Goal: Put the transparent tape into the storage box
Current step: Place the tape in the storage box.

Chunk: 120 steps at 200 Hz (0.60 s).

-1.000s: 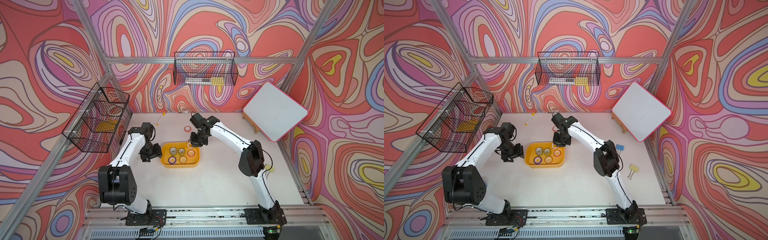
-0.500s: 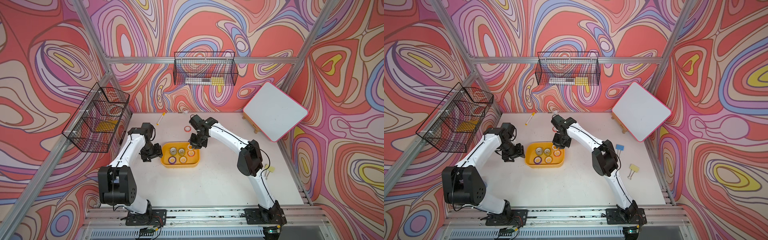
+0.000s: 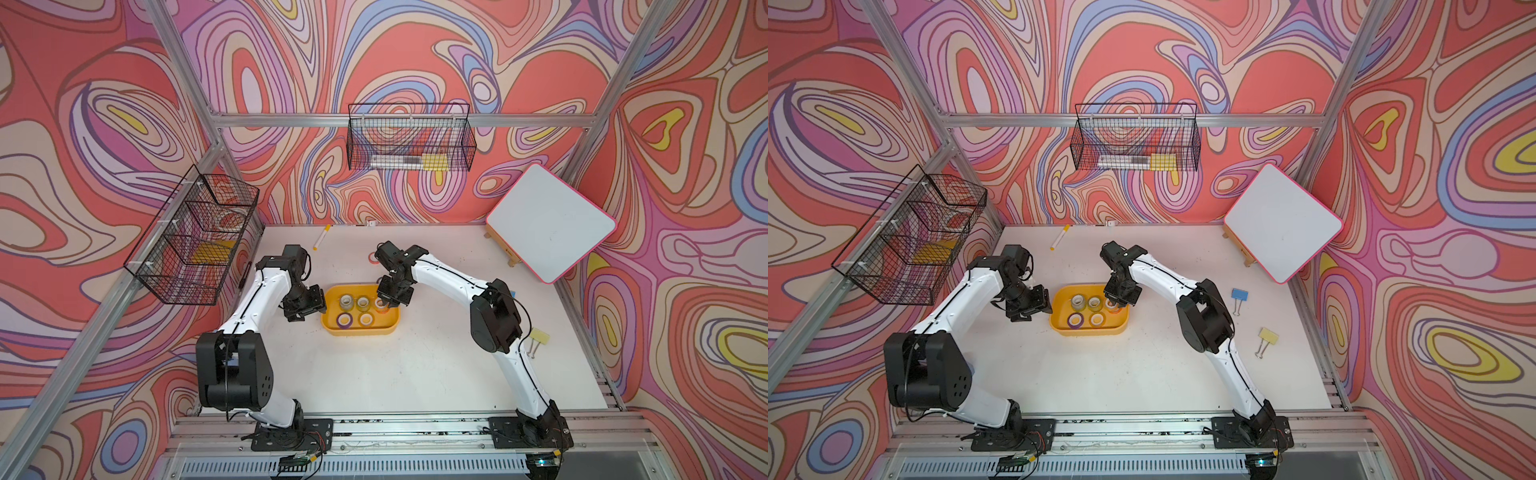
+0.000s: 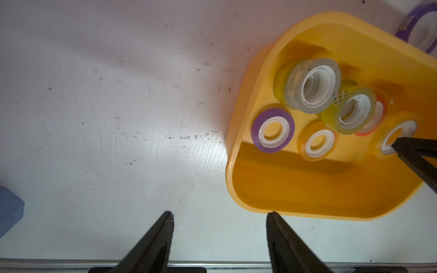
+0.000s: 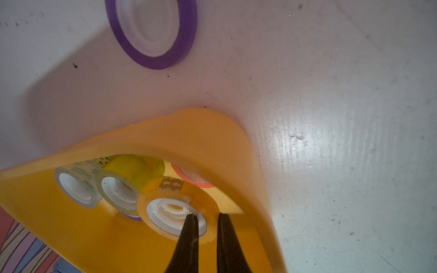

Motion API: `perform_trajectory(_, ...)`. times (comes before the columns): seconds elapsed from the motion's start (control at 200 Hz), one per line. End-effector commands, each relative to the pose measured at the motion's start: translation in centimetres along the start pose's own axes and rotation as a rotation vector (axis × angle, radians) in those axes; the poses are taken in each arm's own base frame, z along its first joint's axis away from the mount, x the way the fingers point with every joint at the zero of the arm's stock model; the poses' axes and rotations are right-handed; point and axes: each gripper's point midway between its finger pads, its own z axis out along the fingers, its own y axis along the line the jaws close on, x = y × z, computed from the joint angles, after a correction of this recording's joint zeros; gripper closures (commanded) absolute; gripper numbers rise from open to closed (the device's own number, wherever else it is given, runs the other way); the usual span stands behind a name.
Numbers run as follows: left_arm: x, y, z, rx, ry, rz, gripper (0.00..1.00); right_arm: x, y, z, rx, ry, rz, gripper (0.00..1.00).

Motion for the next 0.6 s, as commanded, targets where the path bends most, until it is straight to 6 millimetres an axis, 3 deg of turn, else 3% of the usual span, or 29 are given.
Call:
perform_trajectory(0.0,0.1,0.1,-0.4,0.011,-0.013,0.016,0.33,-0.4,0.9,-0.8,-0.037,-0.043,0.04,0.92)
perform_trajectory(0.245,0.4,0.0,-0.1,0.019,0.0,0.023,0.33,-1.3,0.9,-0.3,-0.032,-0.085,0.096,0.92)
perform_trajectory(0.596,0.4,-0.1,0.0,0.024,0.003,0.023,0.33,-1.1,0.7,0.8,-0.027,-0.072,0.112,0.91)
